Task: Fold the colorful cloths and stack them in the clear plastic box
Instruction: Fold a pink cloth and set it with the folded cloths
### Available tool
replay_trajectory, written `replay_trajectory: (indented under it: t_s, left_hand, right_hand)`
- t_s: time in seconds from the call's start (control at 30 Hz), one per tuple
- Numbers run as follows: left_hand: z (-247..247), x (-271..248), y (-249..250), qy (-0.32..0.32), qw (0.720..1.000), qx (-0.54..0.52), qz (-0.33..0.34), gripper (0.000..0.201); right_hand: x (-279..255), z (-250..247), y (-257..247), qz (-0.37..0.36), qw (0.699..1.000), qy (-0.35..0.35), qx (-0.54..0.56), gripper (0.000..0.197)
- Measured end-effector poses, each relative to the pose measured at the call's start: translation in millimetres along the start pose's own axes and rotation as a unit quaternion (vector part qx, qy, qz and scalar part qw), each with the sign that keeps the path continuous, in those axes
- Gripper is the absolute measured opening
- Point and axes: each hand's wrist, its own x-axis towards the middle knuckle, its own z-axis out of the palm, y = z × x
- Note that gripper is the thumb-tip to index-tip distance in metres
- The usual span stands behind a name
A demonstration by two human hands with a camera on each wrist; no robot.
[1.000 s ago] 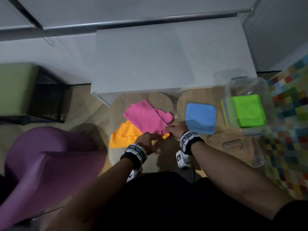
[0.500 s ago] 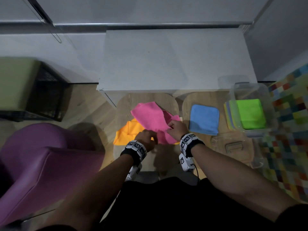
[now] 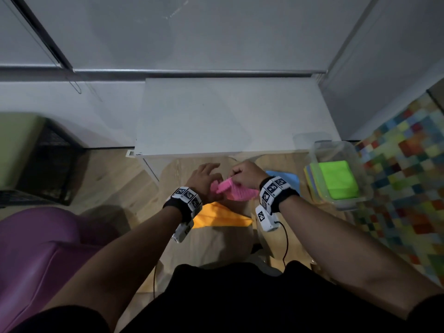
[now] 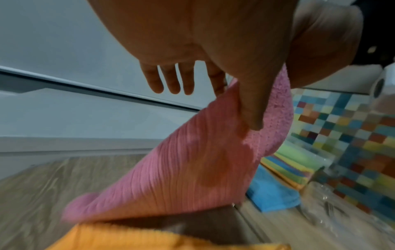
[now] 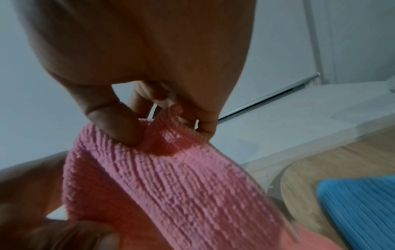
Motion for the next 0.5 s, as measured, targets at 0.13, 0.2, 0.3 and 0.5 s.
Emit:
replay_trajectory:
  t_s: [0.13, 0.2, 0.3, 0.5]
  left_hand:
    - [-10, 7, 21, 0.025, 0.996, -0.081, 0.028, 0.039]
    - [-18, 10, 26, 0.004, 0.994, -0.108, -0.008, 0.036]
    - [-29, 12, 14, -0.012, 0.991, -0.114, -0.074, 0.039]
    - [-45, 7, -18, -0.024, 0.991, -0.012, -0.131, 0.027]
  right_hand:
    - [-2, -15, 7, 0.005, 0.998, 0.044, 0.051, 0.011]
    - [-4, -25, 9, 0.014, 0.994, 0.072, 0.083, 0.013]
    - [-7, -41, 12, 0.014, 0.979, 0.133, 0.155, 0.011]
    - [-2, -58, 25, 0.054, 0.920, 0.265, 0.285, 0.012]
